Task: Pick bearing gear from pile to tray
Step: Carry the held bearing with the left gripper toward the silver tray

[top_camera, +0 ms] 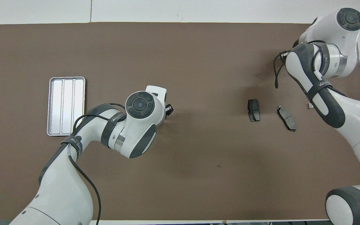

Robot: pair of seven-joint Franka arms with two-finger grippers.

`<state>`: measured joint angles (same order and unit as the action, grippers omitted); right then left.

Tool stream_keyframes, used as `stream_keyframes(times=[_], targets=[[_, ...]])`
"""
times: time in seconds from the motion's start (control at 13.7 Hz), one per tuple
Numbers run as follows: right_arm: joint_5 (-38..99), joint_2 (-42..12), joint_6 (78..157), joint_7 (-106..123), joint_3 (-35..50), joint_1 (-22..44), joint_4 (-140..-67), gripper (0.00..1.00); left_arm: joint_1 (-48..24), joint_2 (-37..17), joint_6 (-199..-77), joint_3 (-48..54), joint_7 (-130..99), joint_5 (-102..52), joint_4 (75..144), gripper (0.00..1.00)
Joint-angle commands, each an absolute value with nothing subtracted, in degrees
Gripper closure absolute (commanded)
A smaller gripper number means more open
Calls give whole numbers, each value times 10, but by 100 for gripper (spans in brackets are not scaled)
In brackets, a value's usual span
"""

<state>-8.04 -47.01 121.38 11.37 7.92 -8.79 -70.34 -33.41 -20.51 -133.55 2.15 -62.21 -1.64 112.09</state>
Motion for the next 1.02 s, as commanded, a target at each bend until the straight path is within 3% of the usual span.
stream_keyframes(times=[0.0, 0.15, 0.44, 0.73, 0.95], targets=[[-86, -476, 1193, 116, 84, -90, -685, 100, -337, -198, -1327, 14, -623, -12, 1128, 86], [-91, -462, 1160, 115, 83, -85, -683, 100, -324, -186, -1285, 11, -614, 0, 1107, 87], [-97, -404, 1073, 108, 83, -69, -682, 100, -233, -92, -1189, 12, -444, 0, 1136, 86], [-96, -332, 962, -12, 89, -19, -682, 100, -107, -81, -1161, 12, -197, 0, 1137, 87], [-61, -290, 901, -197, 90, 53, -682, 100, -38, -81, -1182, 13, -69, -1, 1144, 87]])
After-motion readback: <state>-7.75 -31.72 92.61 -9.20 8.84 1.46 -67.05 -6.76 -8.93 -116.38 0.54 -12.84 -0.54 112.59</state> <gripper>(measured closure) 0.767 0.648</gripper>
